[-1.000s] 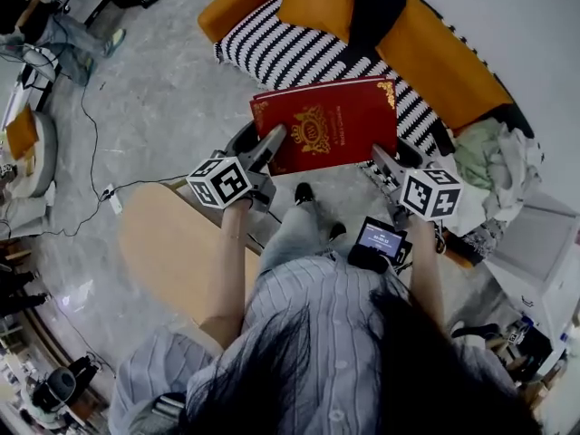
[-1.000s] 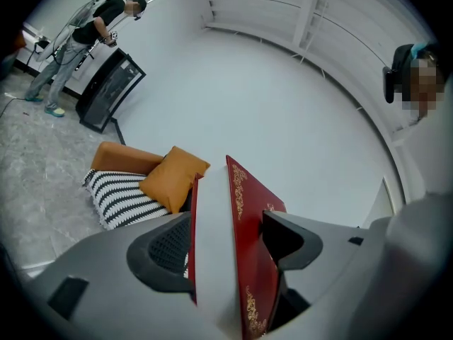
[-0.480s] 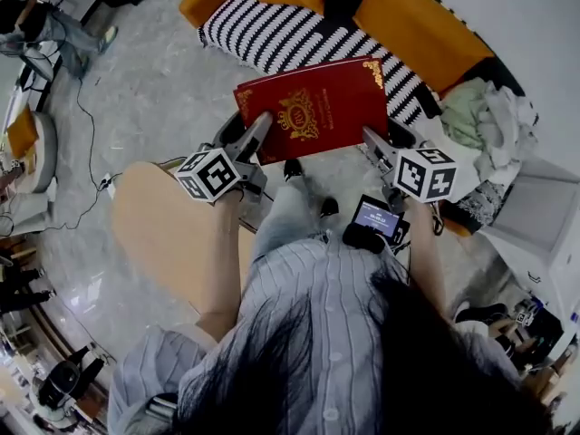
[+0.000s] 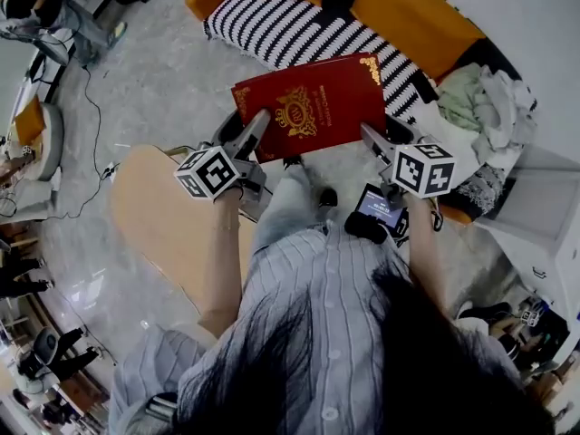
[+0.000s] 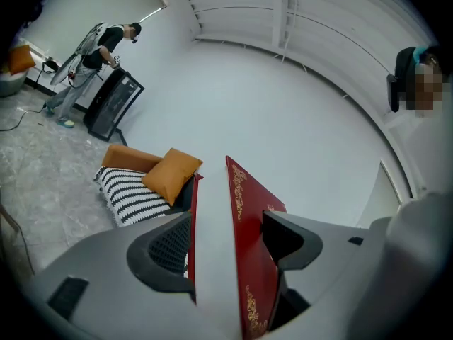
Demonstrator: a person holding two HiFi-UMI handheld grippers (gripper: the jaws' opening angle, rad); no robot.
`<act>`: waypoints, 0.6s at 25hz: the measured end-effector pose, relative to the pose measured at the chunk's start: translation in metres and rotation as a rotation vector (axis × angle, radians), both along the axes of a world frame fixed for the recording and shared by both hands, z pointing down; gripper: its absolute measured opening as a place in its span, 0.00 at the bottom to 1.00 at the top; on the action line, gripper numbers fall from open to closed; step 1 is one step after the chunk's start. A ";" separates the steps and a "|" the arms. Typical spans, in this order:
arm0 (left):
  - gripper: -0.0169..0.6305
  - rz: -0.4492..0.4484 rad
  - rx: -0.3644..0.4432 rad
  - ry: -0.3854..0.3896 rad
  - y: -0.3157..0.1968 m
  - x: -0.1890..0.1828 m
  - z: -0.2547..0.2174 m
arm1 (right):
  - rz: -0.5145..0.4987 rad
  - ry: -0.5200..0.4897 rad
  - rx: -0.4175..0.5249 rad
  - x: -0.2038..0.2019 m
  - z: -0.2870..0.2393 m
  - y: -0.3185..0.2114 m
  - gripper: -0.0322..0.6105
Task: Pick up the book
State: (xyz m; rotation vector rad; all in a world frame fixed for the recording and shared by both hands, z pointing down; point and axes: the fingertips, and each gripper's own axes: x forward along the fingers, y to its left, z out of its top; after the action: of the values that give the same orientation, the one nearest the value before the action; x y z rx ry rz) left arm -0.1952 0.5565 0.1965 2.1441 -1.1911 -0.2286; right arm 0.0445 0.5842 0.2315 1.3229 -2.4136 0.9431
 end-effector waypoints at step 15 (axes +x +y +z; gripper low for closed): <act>0.53 -0.052 -0.015 0.019 0.016 -0.004 0.000 | -0.041 0.011 -0.003 -0.002 -0.004 0.006 0.44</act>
State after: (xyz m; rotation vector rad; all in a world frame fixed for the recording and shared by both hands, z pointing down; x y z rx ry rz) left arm -0.1995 0.5726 0.1966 2.0956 -1.2351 -0.2614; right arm 0.0420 0.5903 0.2272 1.2691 -2.4202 0.9260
